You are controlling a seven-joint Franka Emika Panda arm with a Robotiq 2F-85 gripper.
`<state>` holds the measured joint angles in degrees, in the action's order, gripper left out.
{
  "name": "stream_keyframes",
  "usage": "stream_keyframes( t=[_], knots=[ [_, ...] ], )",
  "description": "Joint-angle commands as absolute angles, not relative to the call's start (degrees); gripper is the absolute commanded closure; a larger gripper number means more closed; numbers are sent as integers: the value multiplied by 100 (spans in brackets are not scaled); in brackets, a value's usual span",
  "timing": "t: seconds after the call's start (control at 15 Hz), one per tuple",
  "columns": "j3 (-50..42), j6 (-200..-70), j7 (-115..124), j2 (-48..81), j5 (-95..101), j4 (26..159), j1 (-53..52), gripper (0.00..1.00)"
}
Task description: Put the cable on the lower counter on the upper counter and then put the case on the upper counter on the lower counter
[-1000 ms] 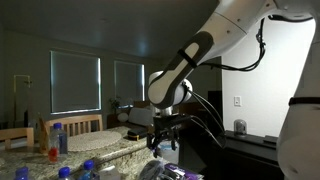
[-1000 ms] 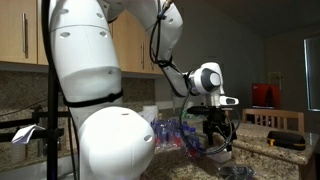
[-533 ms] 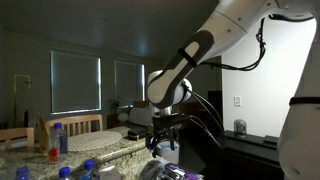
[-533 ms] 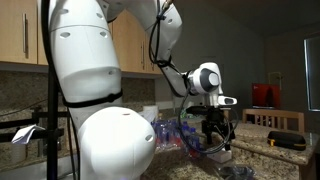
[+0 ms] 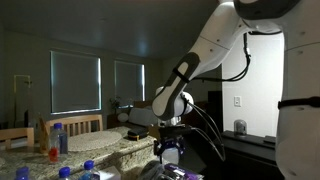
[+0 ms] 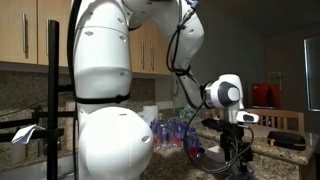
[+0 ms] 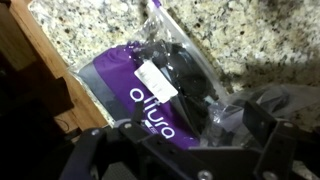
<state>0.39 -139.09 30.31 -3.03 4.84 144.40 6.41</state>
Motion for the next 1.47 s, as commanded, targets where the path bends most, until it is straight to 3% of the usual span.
stream_keyframes(
  t=[0.0, 0.6, 1.4],
  knots=[
    [-188, -14150, 3350, 390, 225, 14092, 598, 0],
    [-140, -14411, 2812, 877, -1349, 13755, 258, 0],
    [-40, -14752, 2828, 1050, -1607, 13584, -2, 0]
  ],
)
